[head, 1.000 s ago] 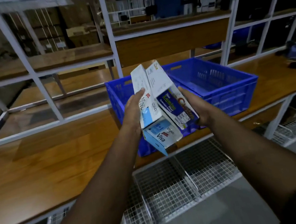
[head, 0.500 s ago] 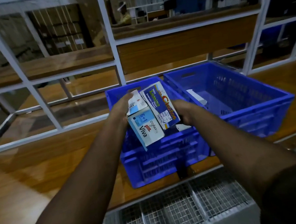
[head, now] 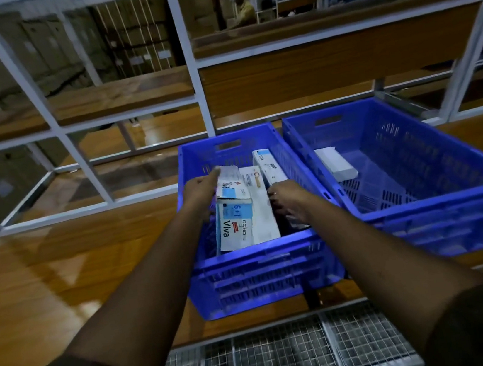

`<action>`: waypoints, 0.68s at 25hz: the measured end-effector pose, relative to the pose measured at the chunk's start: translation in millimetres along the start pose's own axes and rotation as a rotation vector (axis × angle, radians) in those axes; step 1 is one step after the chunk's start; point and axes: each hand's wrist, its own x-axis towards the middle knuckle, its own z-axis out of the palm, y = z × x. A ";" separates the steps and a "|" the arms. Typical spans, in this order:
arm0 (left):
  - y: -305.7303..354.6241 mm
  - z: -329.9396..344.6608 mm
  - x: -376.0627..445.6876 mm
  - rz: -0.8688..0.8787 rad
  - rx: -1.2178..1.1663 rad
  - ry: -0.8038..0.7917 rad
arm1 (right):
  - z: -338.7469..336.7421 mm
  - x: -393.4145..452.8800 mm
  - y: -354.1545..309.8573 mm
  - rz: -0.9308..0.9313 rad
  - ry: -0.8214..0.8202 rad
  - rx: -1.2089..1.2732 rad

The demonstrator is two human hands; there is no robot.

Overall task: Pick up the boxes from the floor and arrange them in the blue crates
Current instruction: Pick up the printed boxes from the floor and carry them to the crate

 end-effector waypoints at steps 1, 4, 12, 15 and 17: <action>4.2 -0.2 -1.2 -0.060 0.088 -0.093 | 0.5 2.9 1.0 -0.009 -0.003 0.052; 11.7 -0.1 4.0 -0.102 0.296 -0.158 | 1.0 3.5 2.9 -0.091 -0.040 0.150; -54.5 3.5 24.1 0.111 0.585 -0.105 | 6.8 -9.7 1.9 -0.250 -0.144 0.068; -49.1 7.5 13.7 0.146 0.512 -0.063 | 10.4 -9.9 6.2 -0.298 -0.058 -0.024; -37.8 12.8 8.2 0.235 0.487 -0.021 | 14.0 -11.9 7.3 -0.332 0.073 -0.065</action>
